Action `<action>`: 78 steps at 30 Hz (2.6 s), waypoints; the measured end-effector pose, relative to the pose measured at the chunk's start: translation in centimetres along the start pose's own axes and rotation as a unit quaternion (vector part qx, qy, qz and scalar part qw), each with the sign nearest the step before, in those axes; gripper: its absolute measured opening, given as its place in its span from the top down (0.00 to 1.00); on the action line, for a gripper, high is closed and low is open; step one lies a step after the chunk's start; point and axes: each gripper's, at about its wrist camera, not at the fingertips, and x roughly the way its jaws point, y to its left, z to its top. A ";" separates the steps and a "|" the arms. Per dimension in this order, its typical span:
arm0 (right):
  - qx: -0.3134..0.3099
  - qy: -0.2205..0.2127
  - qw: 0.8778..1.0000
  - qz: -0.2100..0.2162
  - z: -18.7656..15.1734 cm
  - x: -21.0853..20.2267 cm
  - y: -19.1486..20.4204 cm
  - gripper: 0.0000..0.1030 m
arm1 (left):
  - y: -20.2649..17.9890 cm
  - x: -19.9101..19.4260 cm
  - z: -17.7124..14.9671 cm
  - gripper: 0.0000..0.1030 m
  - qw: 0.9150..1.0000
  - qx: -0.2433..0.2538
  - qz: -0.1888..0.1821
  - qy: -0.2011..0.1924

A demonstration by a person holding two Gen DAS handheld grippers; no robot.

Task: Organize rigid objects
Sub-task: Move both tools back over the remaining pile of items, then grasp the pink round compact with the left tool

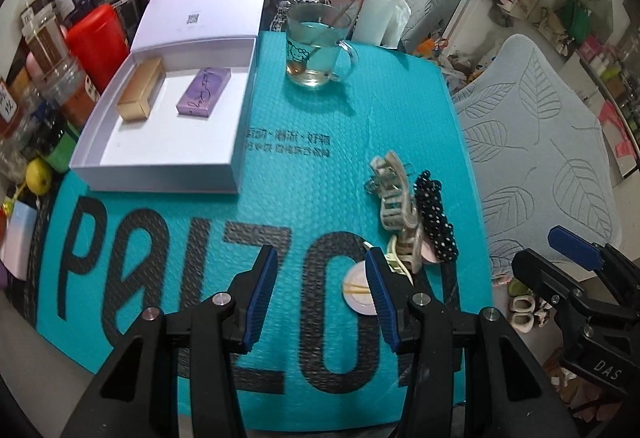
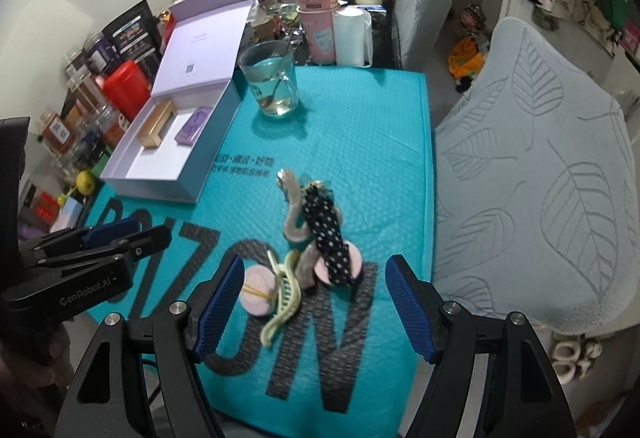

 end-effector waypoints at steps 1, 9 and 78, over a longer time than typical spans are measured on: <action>-0.002 0.003 1.000 0.002 -0.2 0.1 -0.3 0.28 | -0.2 0.0 -0.2 0.56 1.000 -0.001 -0.001 -0.001; -0.014 0.023 0.999 0.017 -1.8 1.4 -1.6 0.28 | -1.3 1.7 -2.4 0.56 1.000 -0.006 -0.019 0.013; 0.053 0.130 0.989 0.044 -4.9 11.2 -2.5 0.28 | -2.6 11.0 -3.8 0.53 0.989 0.132 -0.034 0.057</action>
